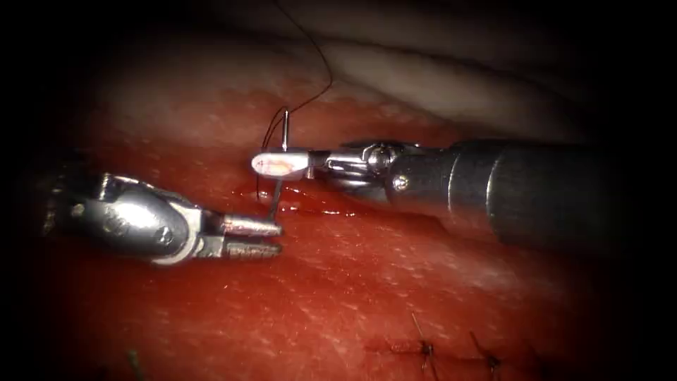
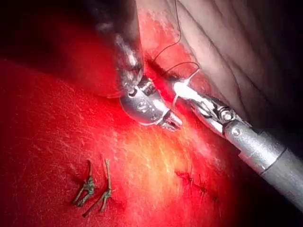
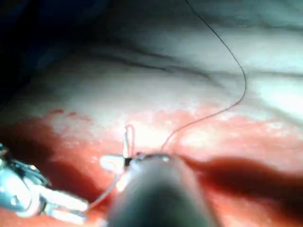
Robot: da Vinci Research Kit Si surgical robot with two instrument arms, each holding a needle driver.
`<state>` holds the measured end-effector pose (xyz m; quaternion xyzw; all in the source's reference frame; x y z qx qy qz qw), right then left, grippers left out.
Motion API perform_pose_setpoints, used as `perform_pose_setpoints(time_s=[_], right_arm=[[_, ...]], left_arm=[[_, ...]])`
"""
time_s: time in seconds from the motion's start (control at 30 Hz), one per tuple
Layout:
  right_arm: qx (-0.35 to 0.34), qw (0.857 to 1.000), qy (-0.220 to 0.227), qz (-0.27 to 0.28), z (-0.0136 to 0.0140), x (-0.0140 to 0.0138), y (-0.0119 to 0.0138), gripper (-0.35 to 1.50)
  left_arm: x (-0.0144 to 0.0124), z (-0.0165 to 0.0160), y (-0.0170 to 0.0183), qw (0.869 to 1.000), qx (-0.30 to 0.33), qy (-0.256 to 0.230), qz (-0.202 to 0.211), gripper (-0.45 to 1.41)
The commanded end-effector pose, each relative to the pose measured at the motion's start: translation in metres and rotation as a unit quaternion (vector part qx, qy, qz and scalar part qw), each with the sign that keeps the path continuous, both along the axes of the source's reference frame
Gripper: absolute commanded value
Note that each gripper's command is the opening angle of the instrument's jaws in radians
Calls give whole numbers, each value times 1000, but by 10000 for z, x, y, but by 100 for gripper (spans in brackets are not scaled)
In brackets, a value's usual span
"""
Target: Wound Closure
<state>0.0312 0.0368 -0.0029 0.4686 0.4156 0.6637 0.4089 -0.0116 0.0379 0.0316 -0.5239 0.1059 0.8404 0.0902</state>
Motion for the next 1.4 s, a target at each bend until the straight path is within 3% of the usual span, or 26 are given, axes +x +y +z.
perform_pose_setpoints(time_s=[0.03,0.1,0.27,0.33,0.43,0.47,0.5,0.83,1.03,1.1,1.13,1.27,1.4], right_arm=[[20,1000,9,2,3,7,9,4],[46,999,20,-3,4,7,10,-35],[52,998,-2,-24,6,7,6,-35],[53,998,-2,-24,6,5,7,-35],[52,998,-6,-20,6,3,8,-35],[52,998,-9,-16,7,2,9,-35],[52,998,-10,-15,7,1,9,-35],[9,1000,-18,2,8,-6,15,-35],[-57,998,-29,28,13,-25,29,-35],[-75,996,-33,25,14,-27,29,-35],[-83,996,-35,22,14,-26,29,-35],[-160,986,-44,6,14,-23,28,-35],[-296,953,-57,-28,16,-19,24,-35]], left_arm=[[-5,5,-6,1000,1,-2,2,-35],[-5,5,-6,1000,2,-6,6,-35],[-7,5,-5,1000,3,-12,12,-35],[-8,6,-3,1000,3,-20,18,12],[-9,4,0,997,71,-39,-9,52],[-9,2,4,994,96,-46,-20,77],[-10,2,4,993,104,-47,-24,78],[-15,-16,0,970,206,-126,17,78],[17,-29,2,939,290,-175,63,78],[33,-21,7,937,297,-168,73,73],[36,-17,9,938,297,-165,74,66],[47,6,10,939,298,-147,92,-35],[46,47,15,944,307,-51,111,-35]])
